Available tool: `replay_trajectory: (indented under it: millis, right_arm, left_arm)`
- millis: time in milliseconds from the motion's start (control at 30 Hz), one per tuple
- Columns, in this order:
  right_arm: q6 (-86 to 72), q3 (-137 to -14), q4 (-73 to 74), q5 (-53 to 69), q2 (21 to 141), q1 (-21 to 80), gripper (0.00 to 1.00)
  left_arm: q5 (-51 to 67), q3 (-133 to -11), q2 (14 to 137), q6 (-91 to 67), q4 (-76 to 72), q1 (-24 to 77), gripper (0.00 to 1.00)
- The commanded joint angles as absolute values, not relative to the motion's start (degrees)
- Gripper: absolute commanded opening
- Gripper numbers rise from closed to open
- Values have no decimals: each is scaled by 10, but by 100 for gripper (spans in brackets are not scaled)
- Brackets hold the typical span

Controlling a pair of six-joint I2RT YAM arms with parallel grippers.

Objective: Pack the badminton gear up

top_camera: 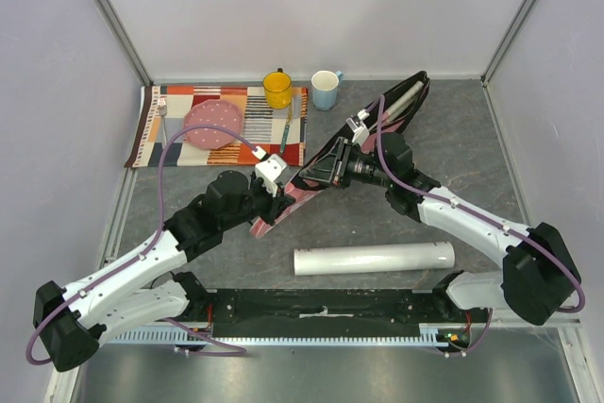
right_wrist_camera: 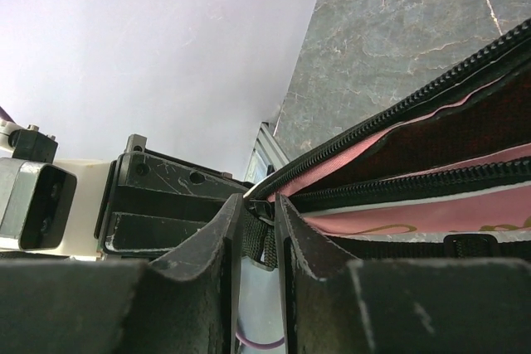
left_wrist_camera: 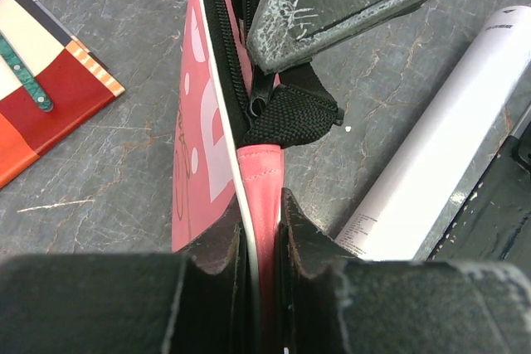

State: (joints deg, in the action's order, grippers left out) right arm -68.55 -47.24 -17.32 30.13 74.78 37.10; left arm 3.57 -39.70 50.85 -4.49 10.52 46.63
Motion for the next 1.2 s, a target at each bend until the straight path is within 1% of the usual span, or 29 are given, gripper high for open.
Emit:
replay_trajectory:
  millis: [0, 100, 200, 233, 300, 333, 400, 467, 500, 533, 633, 733, 833, 1000, 1133, 1167]
  right_arm:
    - [-686, -468, -200, 302, 758, 375, 27]
    - [-686, -468, -205, 304, 763, 375, 21]
    - [-683, -468, -203, 301, 762, 377, 19]
    - [-679, -470, -200, 300, 764, 376, 14]
    - [-676, -474, -195, 296, 766, 376, 7]
    - [-664, -478, -191, 293, 767, 378, 0]
    - [-638, -485, -157, 267, 766, 378, 0]
    - [-581, -500, -116, 231, 750, 378, 0]
    - [-560, -504, -79, 163, 739, 379, 0]
    - [-542, -508, -61, 130, 715, 379, 0]
    - [-473, -532, -5, 22, 691, 378, 0]
    - [-438, -552, 30, -35, 692, 371, 0]
    - [-435, -555, 38, -22, 704, 323, 0]
    - [-386, -555, 35, -13, 725, 198, 0]
    - [-369, -567, 13, -2, 781, 104, 0]
    - [-368, -568, -12, 28, 794, 65, 0]
  left_arm:
    - [40, -408, 512, -23, 84, 465, 2]
    - [40, -407, 510, -24, 85, 465, 2]
    - [40, -405, 509, -25, 85, 466, 2]
    - [40, -405, 508, -25, 85, 466, 2]
    - [38, -406, 508, -26, 86, 465, 2]
    - [39, -405, 508, -29, 87, 466, 2]
    - [29, -410, 509, -35, 94, 466, 2]
    - [20, -421, 511, -45, 116, 466, 2]
    - [17, -424, 511, -48, 124, 466, 2]
    - [17, -425, 508, -52, 138, 466, 2]
    - [16, -425, 499, -63, 157, 466, 2]
    - [14, -422, 484, -68, 178, 466, 2]
    - [8, -423, 469, -69, 198, 466, 2]
    - [9, -425, 439, -74, 240, 466, 2]
    - [2, -429, 418, -83, 274, 466, 2]
    - [1, -431, 413, -84, 282, 465, 2]
